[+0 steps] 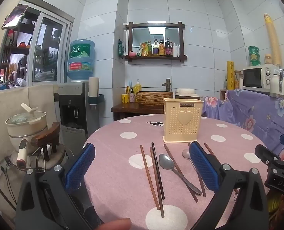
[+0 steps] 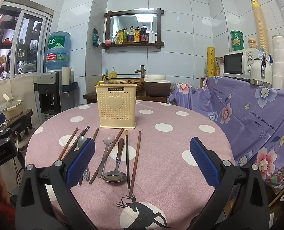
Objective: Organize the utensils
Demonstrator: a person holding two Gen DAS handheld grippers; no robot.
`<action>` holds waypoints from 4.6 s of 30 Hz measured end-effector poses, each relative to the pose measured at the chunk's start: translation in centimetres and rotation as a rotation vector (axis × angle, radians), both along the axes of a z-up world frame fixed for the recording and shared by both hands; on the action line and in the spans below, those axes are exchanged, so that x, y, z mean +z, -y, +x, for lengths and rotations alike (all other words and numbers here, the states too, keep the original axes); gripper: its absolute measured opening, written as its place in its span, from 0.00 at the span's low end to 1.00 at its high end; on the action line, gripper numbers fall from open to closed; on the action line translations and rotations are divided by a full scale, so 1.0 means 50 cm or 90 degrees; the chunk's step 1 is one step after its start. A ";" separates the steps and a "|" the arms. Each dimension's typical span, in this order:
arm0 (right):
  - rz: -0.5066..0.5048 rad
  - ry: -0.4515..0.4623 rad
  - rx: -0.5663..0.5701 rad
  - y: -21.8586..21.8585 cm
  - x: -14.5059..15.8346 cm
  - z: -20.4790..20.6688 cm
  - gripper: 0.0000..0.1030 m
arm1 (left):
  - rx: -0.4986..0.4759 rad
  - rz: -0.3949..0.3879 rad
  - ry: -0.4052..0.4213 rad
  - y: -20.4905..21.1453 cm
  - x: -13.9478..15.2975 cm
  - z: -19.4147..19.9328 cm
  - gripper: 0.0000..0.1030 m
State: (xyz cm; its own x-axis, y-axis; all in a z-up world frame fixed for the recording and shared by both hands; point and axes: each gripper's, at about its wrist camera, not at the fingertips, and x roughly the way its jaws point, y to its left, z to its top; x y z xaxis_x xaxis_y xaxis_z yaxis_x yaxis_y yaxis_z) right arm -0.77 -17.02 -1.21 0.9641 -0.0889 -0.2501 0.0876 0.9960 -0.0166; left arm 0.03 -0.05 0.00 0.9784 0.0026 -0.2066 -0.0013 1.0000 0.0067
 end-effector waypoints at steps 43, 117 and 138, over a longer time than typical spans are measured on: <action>0.001 0.000 0.000 0.001 0.001 -0.001 0.95 | -0.002 -0.003 0.003 0.001 -0.020 0.006 0.95; 0.010 -0.109 0.002 0.051 -0.026 0.115 0.95 | -0.011 -0.002 -0.142 -0.057 -0.044 0.110 0.95; 0.079 -0.328 0.045 0.081 -0.073 0.399 0.63 | -0.046 -0.012 -0.440 -0.030 -0.103 0.419 0.36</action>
State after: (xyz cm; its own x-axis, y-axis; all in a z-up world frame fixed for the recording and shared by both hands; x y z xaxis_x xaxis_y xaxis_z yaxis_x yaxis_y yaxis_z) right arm 19.17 -21.07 -4.87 0.7157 0.0319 -0.6976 0.0317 0.9964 0.0781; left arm 20.99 1.47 -5.14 0.6199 -0.0670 -0.7818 0.0630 0.9974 -0.0355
